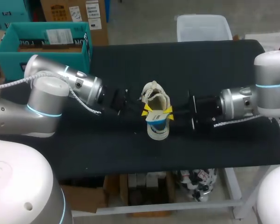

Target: Open the shoe tongue, take the insole out of the shoe, put the insole back into the shoe, and pack the shoe into the shoebox

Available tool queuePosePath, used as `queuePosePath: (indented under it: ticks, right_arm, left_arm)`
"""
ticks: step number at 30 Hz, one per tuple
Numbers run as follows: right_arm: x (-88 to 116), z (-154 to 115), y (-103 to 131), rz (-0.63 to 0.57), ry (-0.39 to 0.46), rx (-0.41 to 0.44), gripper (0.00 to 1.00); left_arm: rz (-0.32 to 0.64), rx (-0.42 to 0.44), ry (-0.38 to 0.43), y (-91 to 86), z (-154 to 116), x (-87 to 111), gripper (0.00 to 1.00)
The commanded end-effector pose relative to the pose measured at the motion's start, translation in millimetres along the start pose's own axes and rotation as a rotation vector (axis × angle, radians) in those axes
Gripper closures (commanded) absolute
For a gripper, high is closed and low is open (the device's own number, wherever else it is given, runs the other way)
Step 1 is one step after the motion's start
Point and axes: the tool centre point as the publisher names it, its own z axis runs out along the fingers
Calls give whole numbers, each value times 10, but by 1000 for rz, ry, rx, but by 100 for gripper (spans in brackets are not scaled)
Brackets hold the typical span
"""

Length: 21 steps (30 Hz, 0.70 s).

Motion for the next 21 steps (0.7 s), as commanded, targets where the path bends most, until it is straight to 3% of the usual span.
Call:
queuePosePath:
  ticks: [1,2,3,4,5,8,11,12,13,21]
  right_arm:
    - [-26,10,6,4,-7,12,100]
    - [-35,17,10,6,-11,17,100]
    - [-44,23,13,6,-12,19,100]
    - [-52,25,17,7,-13,20,100]
    - [-59,24,21,7,-13,21,100]
    - [-73,19,33,8,-11,20,100]
    - [-77,18,52,6,-7,18,100]
    - [-77,20,58,6,-7,19,100]
    - [-78,24,66,6,-8,19,100]
    - [-84,47,166,9,-12,19,100]
  left_arm:
    - [1,-3,-1,-13,-1,2,100]
    - [0,2,3,-20,1,0,91]
    - [0,6,7,-34,2,0,64]
    - [4,10,10,-55,3,3,53]
    - [11,21,16,-78,4,8,52]
    - [29,40,27,-143,17,20,54]
    - [41,44,35,-177,47,36,65]
    - [44,42,36,-180,52,38,73]
    - [46,43,36,-182,55,38,100]
    - [46,31,59,-82,125,-11,100]
